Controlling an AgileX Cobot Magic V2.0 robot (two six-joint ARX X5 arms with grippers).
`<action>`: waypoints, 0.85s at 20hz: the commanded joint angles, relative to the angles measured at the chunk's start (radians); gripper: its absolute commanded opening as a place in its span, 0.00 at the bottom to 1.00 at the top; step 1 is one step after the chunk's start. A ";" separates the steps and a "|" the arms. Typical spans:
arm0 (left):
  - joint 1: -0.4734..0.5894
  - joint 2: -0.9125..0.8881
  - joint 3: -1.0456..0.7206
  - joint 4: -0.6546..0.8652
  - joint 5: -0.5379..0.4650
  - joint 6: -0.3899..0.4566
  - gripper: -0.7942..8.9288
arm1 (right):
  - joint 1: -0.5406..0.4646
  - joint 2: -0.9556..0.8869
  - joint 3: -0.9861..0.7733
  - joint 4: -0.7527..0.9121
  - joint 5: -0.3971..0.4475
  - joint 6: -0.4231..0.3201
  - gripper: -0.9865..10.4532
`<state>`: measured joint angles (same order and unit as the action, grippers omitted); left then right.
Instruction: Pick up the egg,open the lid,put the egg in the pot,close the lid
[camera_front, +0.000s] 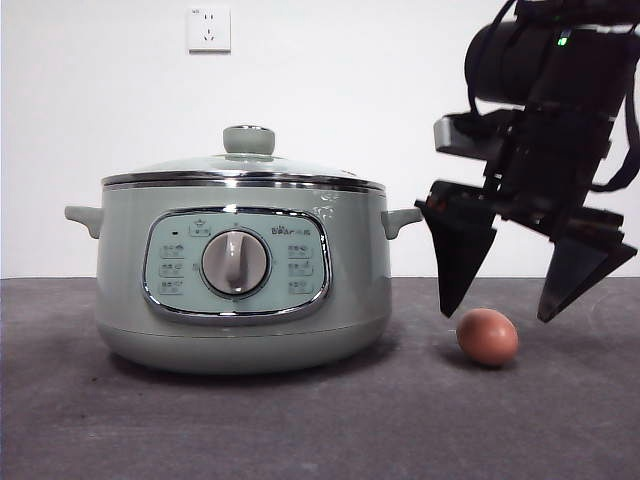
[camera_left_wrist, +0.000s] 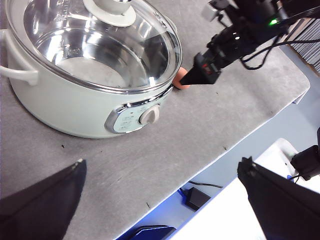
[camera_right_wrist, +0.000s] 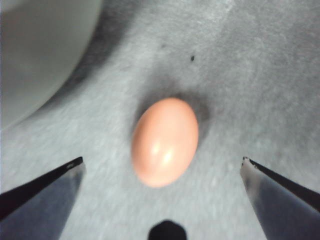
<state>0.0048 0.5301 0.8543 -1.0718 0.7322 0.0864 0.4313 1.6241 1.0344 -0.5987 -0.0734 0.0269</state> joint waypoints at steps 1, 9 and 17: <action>0.001 0.000 0.003 0.005 0.002 0.010 0.72 | 0.004 0.032 0.002 0.023 0.014 0.015 0.48; 0.001 0.000 0.003 0.008 0.001 0.010 0.72 | 0.004 0.102 0.001 0.054 0.021 0.027 0.42; 0.001 0.012 0.003 0.009 0.000 0.011 0.72 | 0.009 0.103 0.002 0.089 -0.011 0.028 0.10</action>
<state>0.0048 0.5419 0.8543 -1.0698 0.7319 0.0864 0.4370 1.7191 1.0344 -0.5079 -0.0792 0.0460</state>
